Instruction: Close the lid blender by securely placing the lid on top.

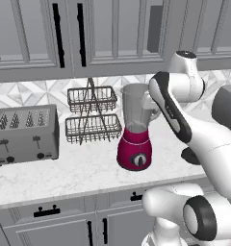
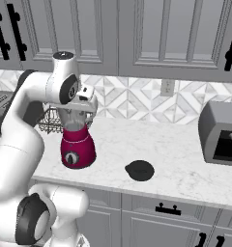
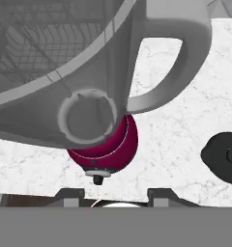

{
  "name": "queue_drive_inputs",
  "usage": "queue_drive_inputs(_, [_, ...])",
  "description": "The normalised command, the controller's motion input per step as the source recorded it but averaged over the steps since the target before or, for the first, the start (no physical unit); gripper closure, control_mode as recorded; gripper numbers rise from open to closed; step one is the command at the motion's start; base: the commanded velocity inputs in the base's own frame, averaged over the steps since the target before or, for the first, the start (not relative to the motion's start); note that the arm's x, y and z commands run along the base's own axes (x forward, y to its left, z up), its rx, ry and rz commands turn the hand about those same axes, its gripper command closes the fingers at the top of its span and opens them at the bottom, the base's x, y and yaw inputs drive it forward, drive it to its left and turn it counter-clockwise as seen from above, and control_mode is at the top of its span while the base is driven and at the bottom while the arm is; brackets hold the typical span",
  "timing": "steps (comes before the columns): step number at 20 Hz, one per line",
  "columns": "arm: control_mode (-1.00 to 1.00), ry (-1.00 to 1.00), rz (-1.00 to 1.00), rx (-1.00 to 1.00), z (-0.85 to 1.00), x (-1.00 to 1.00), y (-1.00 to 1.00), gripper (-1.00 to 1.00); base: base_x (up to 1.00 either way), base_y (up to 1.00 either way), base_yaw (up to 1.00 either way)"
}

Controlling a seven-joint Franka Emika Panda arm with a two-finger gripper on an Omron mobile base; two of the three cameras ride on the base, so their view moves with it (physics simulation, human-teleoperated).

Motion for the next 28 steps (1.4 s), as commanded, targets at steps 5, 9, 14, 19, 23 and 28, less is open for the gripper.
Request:
queue_drive_inputs(5, [-1.0,-0.09,-0.03,0.01,-0.01,-0.44,-0.33,-1.0,0.0,0.0,0.0])
queue_drive_inputs(9, [-1.0,-0.22,0.01,0.01,-0.04,-0.73,-1.0,-1.0,0.0,0.0,0.0])
queue_drive_inputs(14, [-1.0,-0.04,0.0,0.0,-0.09,-0.34,-1.0,-1.0,0.0,0.0,0.0])
queue_drive_inputs(19, [-1.0,0.11,-0.04,-0.01,-0.26,0.0,-0.96,-1.0,0.0,0.0,0.0])
queue_drive_inputs(23, [-1.0,0.23,-0.03,-0.01,-0.53,0.13,-0.6,-1.0,0.0,0.0,0.0])
queue_drive_inputs(28, [-1.0,0.21,-0.03,-0.09,-0.41,0.03,-0.06,-1.0,0.0,0.0,0.0])
